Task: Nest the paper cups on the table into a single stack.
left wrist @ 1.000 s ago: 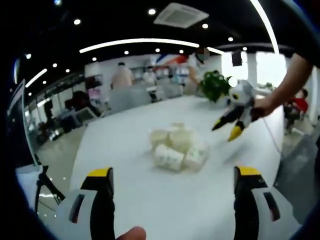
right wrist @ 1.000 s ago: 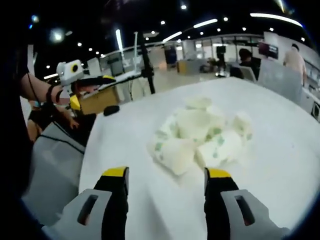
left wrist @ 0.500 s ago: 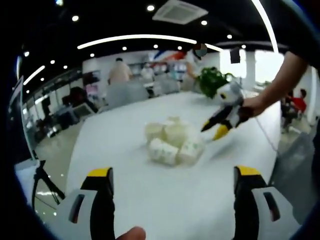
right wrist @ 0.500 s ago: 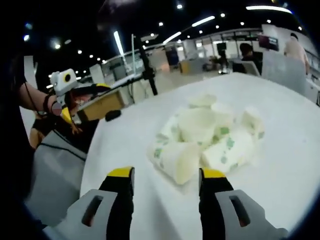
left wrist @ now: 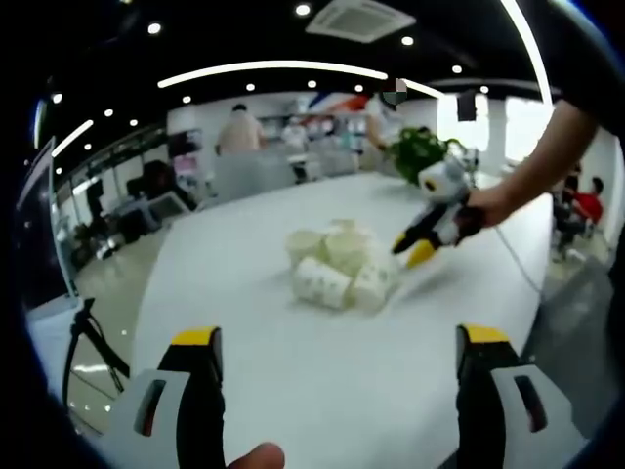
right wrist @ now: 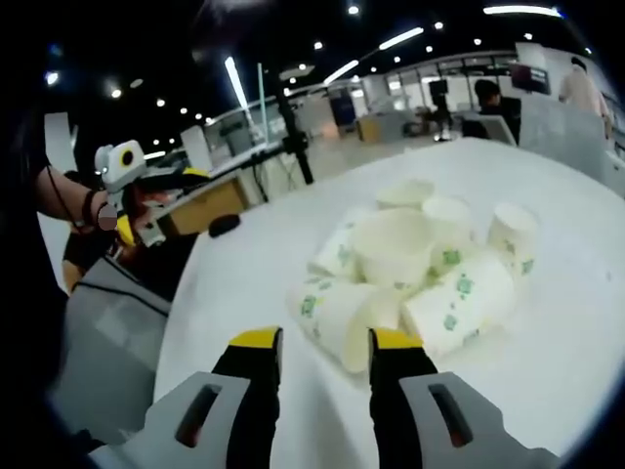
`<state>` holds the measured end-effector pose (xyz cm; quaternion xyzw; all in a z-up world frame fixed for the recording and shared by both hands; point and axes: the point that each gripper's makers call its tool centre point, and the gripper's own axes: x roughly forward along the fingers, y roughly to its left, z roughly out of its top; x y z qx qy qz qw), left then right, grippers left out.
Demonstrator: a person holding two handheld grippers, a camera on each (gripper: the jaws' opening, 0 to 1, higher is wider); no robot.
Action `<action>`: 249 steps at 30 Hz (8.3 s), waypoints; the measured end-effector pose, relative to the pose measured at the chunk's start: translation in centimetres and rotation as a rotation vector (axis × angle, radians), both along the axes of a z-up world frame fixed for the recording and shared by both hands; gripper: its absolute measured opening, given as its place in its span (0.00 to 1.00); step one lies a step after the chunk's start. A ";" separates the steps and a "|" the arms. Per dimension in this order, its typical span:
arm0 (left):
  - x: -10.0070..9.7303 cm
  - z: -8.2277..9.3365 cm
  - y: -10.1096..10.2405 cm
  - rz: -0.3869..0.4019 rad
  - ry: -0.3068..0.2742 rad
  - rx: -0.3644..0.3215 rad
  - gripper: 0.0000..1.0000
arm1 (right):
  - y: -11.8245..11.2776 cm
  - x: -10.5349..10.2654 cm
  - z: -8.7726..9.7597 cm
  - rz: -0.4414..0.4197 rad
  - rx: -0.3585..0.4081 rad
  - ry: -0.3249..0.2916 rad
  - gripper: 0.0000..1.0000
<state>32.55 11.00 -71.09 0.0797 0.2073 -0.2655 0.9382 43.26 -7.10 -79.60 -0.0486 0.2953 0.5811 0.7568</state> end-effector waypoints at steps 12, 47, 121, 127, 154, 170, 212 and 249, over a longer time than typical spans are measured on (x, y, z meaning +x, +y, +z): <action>-1.7 -0.3 0.6 0.011 0.014 0.004 1.00 | 0.7 0.0 -0.8 0.017 0.030 0.058 0.20; -2.7 -0.5 1.2 0.022 0.026 -0.016 0.96 | 0.4 -2.2 0.1 -0.031 0.184 0.166 0.00; -1.2 -0.1 -2.8 -0.153 -0.027 -0.011 0.94 | -3.0 -15.3 11.4 0.444 -0.556 -0.277 0.00; -1.3 -0.4 -2.5 -0.148 -0.023 -0.006 0.93 | -2.8 -17.1 9.9 0.597 -0.658 -0.324 0.00; -1.6 -0.9 -2.2 -0.144 -0.011 -0.009 0.91 | -2.0 -19.7 2.0 0.722 -0.784 -0.302 0.00; -2.3 -1.4 -2.1 -0.141 0.007 -0.015 0.90 | -1.8 -20.2 0.6 0.773 -0.820 -0.345 0.00; -2.5 -1.3 -1.3 -0.135 0.018 -0.012 0.90 | -1.5 -20.0 -0.4 0.774 -0.746 -0.368 0.09; -1.8 -1.4 -1.9 -0.171 0.016 -0.001 0.91 | -1.9 -13.9 9.3 -0.036 -0.197 -0.149 0.46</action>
